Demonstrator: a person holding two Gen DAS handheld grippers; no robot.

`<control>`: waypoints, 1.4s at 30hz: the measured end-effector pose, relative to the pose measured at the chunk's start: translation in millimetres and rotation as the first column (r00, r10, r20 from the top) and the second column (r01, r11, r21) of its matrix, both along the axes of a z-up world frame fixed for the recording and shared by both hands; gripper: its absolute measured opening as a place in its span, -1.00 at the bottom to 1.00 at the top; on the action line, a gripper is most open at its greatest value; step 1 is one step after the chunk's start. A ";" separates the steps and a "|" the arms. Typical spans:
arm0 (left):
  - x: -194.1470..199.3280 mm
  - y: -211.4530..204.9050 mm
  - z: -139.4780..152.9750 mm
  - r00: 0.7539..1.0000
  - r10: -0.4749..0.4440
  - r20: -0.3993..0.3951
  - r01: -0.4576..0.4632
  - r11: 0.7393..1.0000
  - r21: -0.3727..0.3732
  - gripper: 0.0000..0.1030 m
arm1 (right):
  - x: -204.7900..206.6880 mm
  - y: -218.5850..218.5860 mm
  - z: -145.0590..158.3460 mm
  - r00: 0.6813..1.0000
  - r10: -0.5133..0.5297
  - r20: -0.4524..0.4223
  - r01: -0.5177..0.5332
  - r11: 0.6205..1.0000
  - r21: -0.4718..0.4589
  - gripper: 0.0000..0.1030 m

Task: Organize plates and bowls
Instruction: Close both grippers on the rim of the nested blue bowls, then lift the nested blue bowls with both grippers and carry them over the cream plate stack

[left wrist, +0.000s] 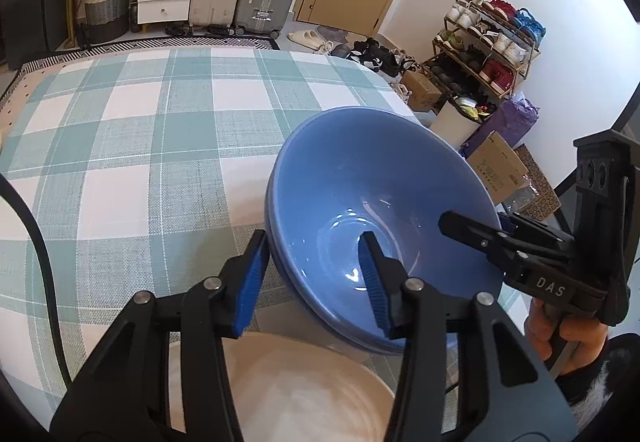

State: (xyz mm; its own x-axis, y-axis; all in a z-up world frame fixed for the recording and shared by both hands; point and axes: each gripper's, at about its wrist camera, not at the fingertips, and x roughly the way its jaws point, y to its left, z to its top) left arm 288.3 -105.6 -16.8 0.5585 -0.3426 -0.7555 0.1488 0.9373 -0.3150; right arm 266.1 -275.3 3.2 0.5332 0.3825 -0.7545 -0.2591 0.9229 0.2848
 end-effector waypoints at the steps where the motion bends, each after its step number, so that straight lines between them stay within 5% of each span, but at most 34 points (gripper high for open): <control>1: -0.1 -1.5 0.2 1.000 0.002 0.003 -0.002 1.000 0.015 -0.23 | -0.1 1.2 0.2 1.000 0.005 0.002 -0.005 1.000 -0.003 -0.19; 20: -5.0 -4.2 3.5 1.000 0.010 0.020 -0.012 0.998 0.069 -0.32 | -6.1 3.0 7.1 1.000 0.005 0.029 -0.005 0.999 -0.032 -0.20; 42: -65.4 14.9 58.6 0.993 0.038 0.111 -0.045 0.997 0.063 -0.32 | -48.0 18.7 48.8 0.995 0.024 0.093 -0.023 1.000 -0.009 -0.20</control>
State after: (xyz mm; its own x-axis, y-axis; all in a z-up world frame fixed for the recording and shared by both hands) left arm 222.9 -90.7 41.8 0.6523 -0.2693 -0.7085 0.1394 0.9614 -0.2372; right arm 218.1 -256.6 52.0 0.5922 0.3903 -0.7049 -0.3060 0.9182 0.2513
